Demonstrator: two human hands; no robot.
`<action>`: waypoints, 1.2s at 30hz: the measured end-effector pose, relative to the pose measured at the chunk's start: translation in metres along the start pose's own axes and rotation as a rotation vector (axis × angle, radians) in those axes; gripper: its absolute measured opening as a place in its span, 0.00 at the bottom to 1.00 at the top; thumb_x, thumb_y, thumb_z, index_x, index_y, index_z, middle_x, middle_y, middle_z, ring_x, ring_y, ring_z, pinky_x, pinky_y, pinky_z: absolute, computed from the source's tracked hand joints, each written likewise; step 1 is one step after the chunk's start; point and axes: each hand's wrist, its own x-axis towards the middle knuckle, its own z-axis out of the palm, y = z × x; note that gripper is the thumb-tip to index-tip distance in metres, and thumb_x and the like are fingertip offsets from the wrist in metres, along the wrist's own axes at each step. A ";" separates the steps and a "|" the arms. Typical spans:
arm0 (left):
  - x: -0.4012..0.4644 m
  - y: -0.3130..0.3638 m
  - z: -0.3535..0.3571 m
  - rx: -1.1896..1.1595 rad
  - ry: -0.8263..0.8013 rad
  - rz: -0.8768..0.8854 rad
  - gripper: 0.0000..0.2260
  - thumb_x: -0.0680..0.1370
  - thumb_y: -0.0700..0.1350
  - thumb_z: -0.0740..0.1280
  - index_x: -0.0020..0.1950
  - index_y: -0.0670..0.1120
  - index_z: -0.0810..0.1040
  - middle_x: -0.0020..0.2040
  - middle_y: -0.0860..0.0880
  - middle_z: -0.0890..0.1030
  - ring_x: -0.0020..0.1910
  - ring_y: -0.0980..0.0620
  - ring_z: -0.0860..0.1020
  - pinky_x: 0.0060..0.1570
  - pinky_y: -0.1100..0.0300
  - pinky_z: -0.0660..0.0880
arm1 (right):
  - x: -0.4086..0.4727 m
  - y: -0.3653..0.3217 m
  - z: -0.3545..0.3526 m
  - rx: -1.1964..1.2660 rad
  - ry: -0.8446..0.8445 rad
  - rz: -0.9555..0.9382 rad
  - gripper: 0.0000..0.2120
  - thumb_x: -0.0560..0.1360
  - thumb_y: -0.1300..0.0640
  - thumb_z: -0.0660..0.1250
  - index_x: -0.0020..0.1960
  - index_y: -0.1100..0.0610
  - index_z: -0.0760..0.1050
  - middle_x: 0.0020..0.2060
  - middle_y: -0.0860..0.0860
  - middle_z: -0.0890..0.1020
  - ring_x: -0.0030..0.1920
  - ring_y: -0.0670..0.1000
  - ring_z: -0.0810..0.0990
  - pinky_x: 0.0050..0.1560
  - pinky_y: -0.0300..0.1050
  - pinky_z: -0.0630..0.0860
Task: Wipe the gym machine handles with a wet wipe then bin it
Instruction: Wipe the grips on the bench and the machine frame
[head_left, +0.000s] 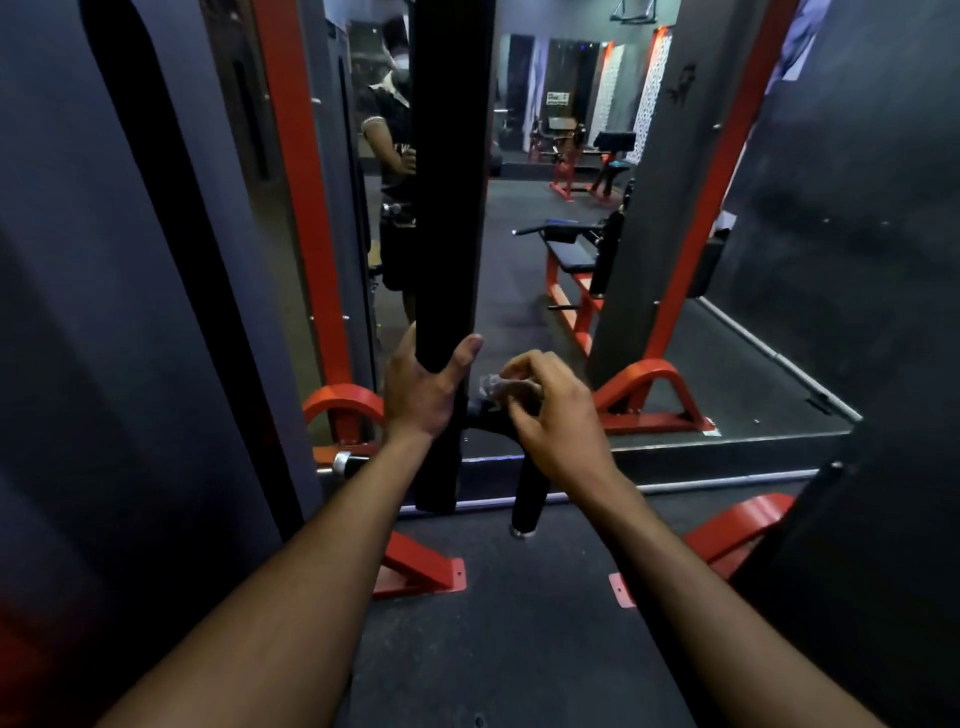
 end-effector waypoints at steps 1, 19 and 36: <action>-0.001 -0.001 -0.001 0.000 0.009 0.023 0.24 0.70 0.68 0.68 0.48 0.48 0.77 0.42 0.52 0.81 0.42 0.54 0.79 0.42 0.61 0.73 | -0.001 0.001 0.002 -0.004 -0.018 -0.001 0.12 0.73 0.67 0.70 0.51 0.53 0.77 0.47 0.47 0.81 0.47 0.43 0.82 0.50 0.44 0.80; -0.013 0.000 -0.015 0.018 0.014 0.084 0.34 0.71 0.76 0.64 0.49 0.44 0.78 0.44 0.48 0.82 0.43 0.54 0.81 0.42 0.60 0.73 | -0.045 0.014 -0.009 -0.217 -0.096 -0.300 0.20 0.76 0.69 0.70 0.66 0.57 0.79 0.66 0.51 0.80 0.66 0.48 0.79 0.64 0.50 0.77; -0.023 0.004 -0.029 -0.007 -0.073 0.082 0.24 0.74 0.70 0.65 0.50 0.49 0.77 0.50 0.47 0.83 0.49 0.56 0.81 0.47 0.65 0.73 | -0.026 -0.021 0.005 -0.283 -0.195 -0.317 0.12 0.79 0.55 0.65 0.58 0.56 0.83 0.50 0.51 0.83 0.49 0.54 0.84 0.48 0.55 0.80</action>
